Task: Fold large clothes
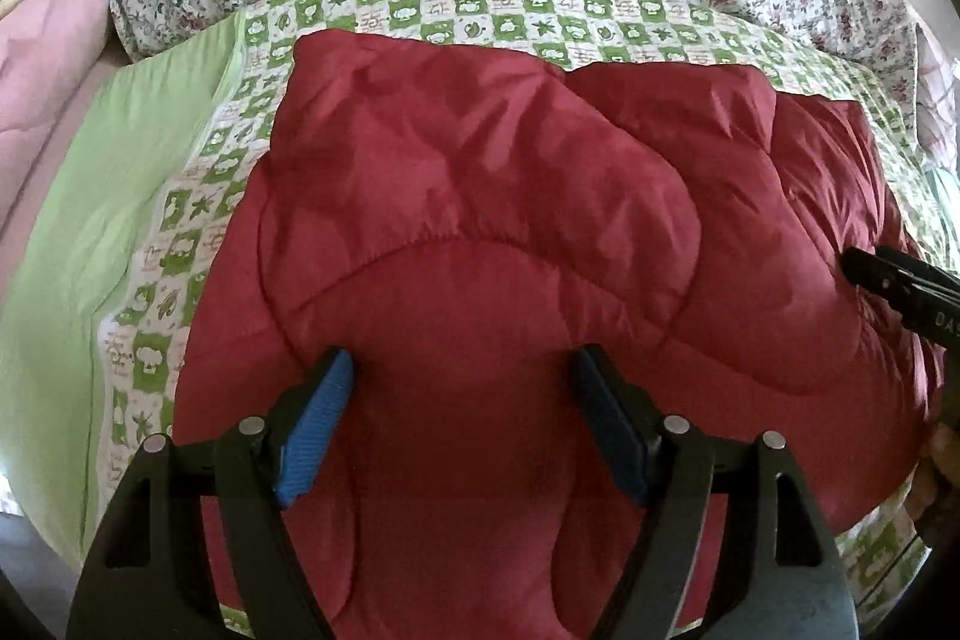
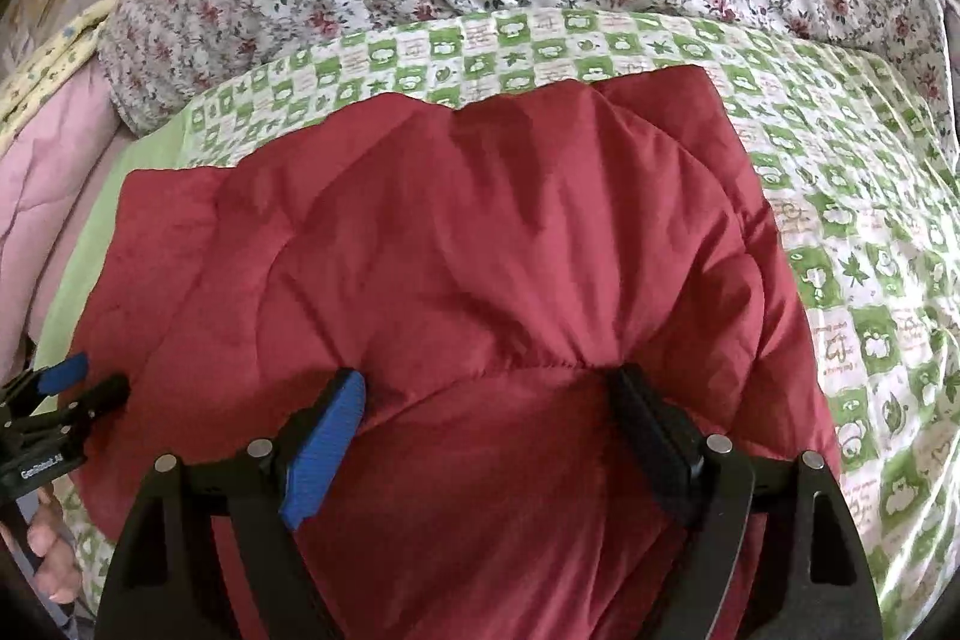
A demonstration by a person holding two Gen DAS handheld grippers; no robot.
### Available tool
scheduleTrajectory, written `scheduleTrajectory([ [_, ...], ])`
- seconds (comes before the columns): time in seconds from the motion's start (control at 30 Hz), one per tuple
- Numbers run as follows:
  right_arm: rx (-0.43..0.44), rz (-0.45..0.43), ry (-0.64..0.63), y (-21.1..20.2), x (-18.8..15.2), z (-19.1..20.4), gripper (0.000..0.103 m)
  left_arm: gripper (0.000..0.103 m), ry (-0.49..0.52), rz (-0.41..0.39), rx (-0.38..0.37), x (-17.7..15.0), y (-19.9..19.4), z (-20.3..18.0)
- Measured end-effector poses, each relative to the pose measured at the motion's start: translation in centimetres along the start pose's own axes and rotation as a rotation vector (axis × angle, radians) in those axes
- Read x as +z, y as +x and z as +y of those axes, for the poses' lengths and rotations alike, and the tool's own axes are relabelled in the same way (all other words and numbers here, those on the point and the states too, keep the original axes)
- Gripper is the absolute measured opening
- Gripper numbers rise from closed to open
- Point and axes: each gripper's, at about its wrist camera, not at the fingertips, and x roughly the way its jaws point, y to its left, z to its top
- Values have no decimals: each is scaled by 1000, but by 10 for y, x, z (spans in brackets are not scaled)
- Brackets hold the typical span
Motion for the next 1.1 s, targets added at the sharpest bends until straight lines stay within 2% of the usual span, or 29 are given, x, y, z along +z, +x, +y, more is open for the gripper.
scheduleTrajectory([
  [0.33,12,-7,6,6,2,-4,86,80,9,5,45,4,6,-3],
  [0.53,29,-14,-8,8,2,-5,86,80,-51,27,105,5,-1,-6],
  [0.6,38,-9,-12,8,3,-7,86,80,-76,5,122,1,-17,-5],
  [0.7,49,-2,-18,9,4,-7,87,80,-91,-24,117,-10,-35,-3],
  [0.8,58,6,-17,10,6,-7,88,80,-101,15,104,-18,-25,-2],
  [0.9,74,-10,-28,-5,5,-7,87,81,-115,39,111,-24,-8,-1],
  [1.03,82,-62,-49,-51,-15,-4,87,81,-98,21,112,-22,-4,-5],
  [1.1,76,-54,-81,-61,-28,3,87,81,-88,9,99,-25,-5,-4],
])
